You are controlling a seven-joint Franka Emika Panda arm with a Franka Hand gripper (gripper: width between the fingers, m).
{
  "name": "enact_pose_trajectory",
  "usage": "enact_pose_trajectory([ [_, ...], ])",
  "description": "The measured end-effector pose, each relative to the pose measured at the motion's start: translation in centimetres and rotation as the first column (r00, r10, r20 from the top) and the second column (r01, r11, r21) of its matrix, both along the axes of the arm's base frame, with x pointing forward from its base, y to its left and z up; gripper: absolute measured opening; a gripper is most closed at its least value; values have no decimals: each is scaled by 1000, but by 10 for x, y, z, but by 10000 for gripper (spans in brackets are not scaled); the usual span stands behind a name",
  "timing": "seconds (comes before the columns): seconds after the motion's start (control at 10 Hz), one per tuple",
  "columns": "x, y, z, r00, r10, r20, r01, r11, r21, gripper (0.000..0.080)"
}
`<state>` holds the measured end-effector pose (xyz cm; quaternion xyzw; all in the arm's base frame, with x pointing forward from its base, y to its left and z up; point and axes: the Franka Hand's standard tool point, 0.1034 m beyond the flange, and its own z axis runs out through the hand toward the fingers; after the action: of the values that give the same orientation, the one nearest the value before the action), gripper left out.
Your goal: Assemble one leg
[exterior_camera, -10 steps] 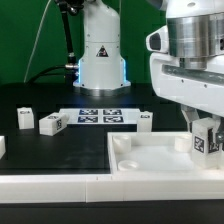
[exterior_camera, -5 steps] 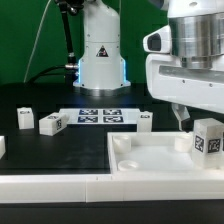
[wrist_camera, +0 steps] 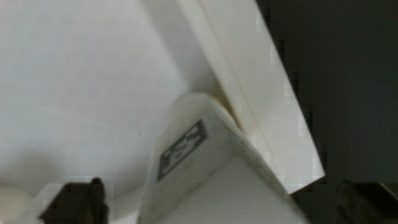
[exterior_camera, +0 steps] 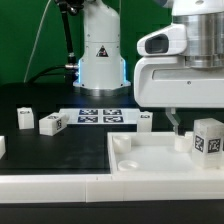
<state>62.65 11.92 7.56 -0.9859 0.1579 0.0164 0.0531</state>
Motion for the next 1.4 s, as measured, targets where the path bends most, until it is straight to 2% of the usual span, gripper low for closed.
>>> enact_pose_trajectory([
  [0.2, 0, 4, 0, 971, 240, 21, -238, 970, -55, 649],
  [0.3, 0, 5, -1, 957, 287, 32, -285, 957, -57, 649],
  [0.5, 0, 1, -2, 874, 484, 44, -481, 874, -62, 649],
  [0.6, 0, 1, -2, 862, 506, 45, -503, 862, -63, 649],
  [0.8, 0, 1, -2, 863, 502, 45, -500, 864, -62, 394],
  [0.9, 0, 1, -2, 868, 494, 45, -491, 869, -62, 394],
  [1.0, 0, 1, -2, 877, 478, 44, -475, 878, -62, 291],
  [1.1, 0, 1, -2, 878, 476, 44, -473, 879, -61, 291],
  [1.2, 0, 0, -2, 924, 381, 42, -378, 924, -55, 291],
  [1.3, 0, 0, -3, 977, 207, 40, -206, 978, -46, 291],
  [1.4, 0, -1, -3, 997, 66, 43, -64, 997, -45, 291],
])
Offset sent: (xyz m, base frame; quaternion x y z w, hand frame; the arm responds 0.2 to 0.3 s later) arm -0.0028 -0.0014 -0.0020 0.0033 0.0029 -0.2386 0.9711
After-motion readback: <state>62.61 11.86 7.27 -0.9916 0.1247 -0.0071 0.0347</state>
